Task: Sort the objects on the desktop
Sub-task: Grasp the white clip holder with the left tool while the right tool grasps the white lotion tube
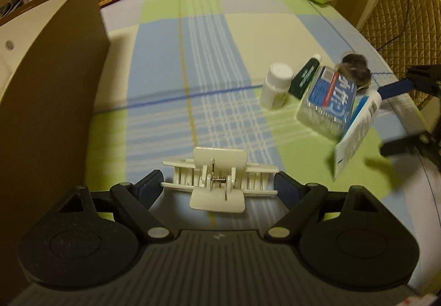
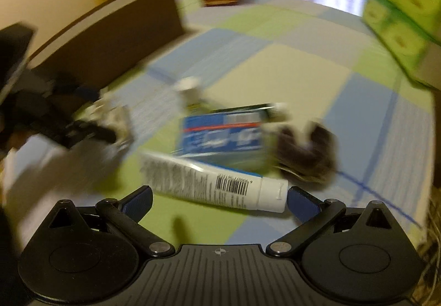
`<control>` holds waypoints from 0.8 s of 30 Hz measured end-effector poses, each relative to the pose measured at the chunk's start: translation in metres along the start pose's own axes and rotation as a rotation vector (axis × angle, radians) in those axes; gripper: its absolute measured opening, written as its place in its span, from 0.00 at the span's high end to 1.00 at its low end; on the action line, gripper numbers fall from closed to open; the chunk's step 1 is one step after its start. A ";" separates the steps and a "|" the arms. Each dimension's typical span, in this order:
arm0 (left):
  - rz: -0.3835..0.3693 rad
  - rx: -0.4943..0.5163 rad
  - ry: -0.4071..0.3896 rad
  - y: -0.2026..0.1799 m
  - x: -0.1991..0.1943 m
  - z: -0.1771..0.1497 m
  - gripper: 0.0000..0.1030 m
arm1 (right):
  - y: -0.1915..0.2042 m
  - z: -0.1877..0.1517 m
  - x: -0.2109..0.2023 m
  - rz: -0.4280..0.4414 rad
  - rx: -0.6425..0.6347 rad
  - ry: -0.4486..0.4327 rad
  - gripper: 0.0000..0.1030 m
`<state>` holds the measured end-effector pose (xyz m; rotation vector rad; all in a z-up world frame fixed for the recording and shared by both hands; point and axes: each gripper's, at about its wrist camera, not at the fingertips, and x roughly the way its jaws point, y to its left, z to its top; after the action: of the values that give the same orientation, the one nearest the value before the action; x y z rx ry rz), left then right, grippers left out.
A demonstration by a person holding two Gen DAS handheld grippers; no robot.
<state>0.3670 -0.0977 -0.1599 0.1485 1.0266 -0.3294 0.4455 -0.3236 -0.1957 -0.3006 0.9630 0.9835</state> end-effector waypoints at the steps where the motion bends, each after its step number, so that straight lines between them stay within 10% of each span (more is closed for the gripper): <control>1: 0.006 -0.003 0.006 0.001 -0.003 -0.003 0.18 | 0.010 -0.002 -0.001 0.017 -0.031 0.008 0.02; 7: 0.027 -0.020 0.030 0.005 -0.016 -0.021 0.18 | 0.039 0.002 0.002 -0.100 -0.242 -0.005 0.03; 18: 0.023 -0.040 0.025 0.001 -0.028 -0.039 0.18 | 0.055 0.002 0.026 -0.069 -0.421 0.137 0.60; 24: 0.017 -0.041 0.030 0.000 -0.037 -0.050 0.18 | 0.081 -0.014 0.025 -0.010 -0.351 0.253 0.68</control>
<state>0.3086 -0.0767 -0.1535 0.1256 1.0606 -0.2916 0.3774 -0.2733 -0.2081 -0.7372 1.0121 1.1227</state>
